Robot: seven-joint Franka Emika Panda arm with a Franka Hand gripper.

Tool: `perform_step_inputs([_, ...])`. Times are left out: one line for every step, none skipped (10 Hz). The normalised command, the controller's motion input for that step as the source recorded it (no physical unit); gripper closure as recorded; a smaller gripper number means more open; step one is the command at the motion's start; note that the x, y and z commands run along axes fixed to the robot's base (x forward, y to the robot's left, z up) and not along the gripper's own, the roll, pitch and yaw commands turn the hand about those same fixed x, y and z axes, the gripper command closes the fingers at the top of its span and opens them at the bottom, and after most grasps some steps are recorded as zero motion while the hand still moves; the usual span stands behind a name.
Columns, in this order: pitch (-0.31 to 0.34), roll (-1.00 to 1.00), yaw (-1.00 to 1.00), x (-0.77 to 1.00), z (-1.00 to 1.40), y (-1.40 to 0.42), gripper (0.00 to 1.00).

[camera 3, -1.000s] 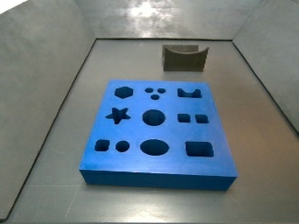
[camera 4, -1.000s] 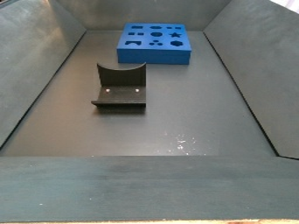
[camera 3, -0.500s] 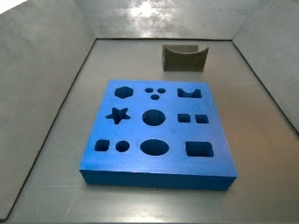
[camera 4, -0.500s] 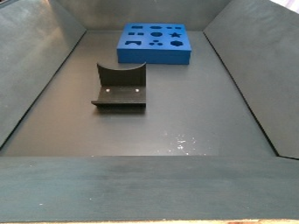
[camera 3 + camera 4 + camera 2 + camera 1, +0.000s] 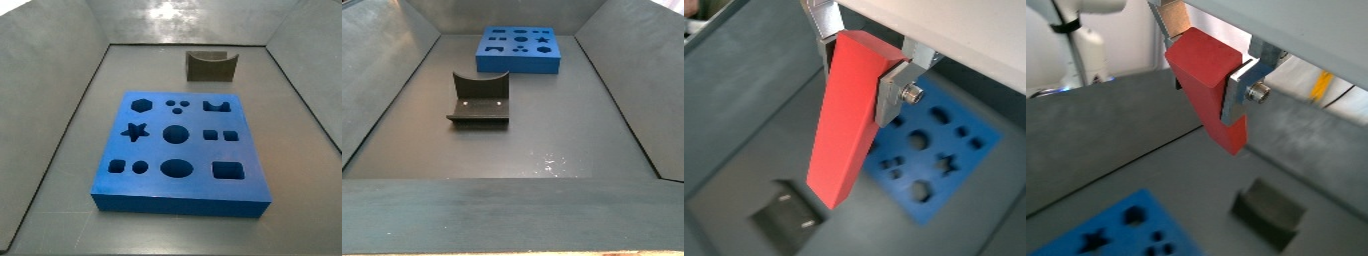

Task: Pick up the rectangle object. Move up. Place the rectangle object on the fixture. Regrasp the rectangle object. Move to above the board. Insert the rectangle object.
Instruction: Move to above the board, then insert the rectangle object.

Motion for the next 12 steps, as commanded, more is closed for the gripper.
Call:
perform_step_inputs([-0.231, -1.0, 0.0, -1.0, -0.16, -0.29, 1.0])
perform_step_inputs([-0.242, -0.93, -0.01, -0.72, -0.11, -0.17, 1.0])
perform_step_inputs([-0.197, -0.7, -0.01, -0.46, -0.07, -0.08, 1.0])
perform_step_inputs([-0.095, -0.42, -0.01, -0.21, -0.04, -0.04, 1.0])
perform_step_inputs([-0.026, -0.26, -0.02, -0.1, -0.02, -0.04, 1.0])
perform_step_inputs([0.0, -0.01, 0.0, 0.0, 0.0, 0.0, 1.0])
perform_step_inputs([0.0, 0.0, 0.0, 0.0, 0.0, -0.04, 1.0])
perform_step_inputs([0.0, 0.0, 0.0, 0.0, 0.0, -0.07, 1.0])
perform_step_inputs([0.0, -0.25, 0.0, 0.0, 0.0, -0.14, 1.0])
perform_step_inputs([0.0, -0.39, 0.02, 0.0, 0.0, -0.23, 1.0])
perform_step_inputs([0.0, -0.35, 0.04, 0.07, 0.0, -0.27, 1.0])
perform_step_inputs([0.0, -0.34, 0.05, 0.1, -0.01, -0.32, 1.0])
